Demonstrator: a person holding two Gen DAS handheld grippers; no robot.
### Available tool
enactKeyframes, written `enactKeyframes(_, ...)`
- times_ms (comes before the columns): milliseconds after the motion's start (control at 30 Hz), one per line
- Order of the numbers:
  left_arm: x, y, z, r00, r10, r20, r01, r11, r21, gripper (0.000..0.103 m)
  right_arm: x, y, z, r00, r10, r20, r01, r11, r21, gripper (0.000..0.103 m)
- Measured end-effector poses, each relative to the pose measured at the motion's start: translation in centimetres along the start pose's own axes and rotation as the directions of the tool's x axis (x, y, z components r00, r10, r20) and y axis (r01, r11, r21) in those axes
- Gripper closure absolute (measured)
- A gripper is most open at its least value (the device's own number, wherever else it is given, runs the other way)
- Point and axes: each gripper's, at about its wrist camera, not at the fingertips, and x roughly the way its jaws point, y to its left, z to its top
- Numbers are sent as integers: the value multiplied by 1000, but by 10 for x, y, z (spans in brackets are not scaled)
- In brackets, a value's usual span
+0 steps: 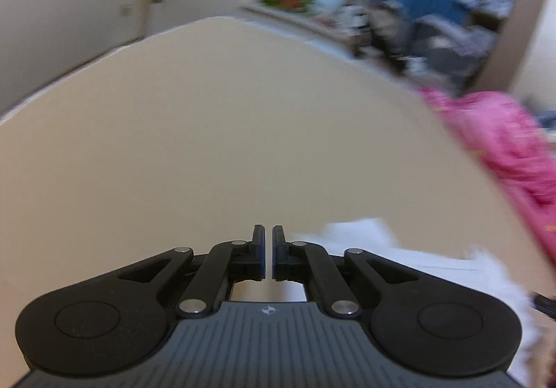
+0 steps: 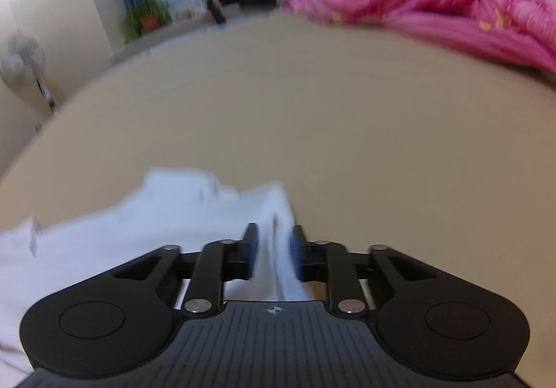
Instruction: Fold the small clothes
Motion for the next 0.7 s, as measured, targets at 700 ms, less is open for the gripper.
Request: enactKeyframes(700,-115,-61,-80,985,106,-137,-70,967,245,78,-134,-19,-28,999,-34,-41,39,991,132,46)
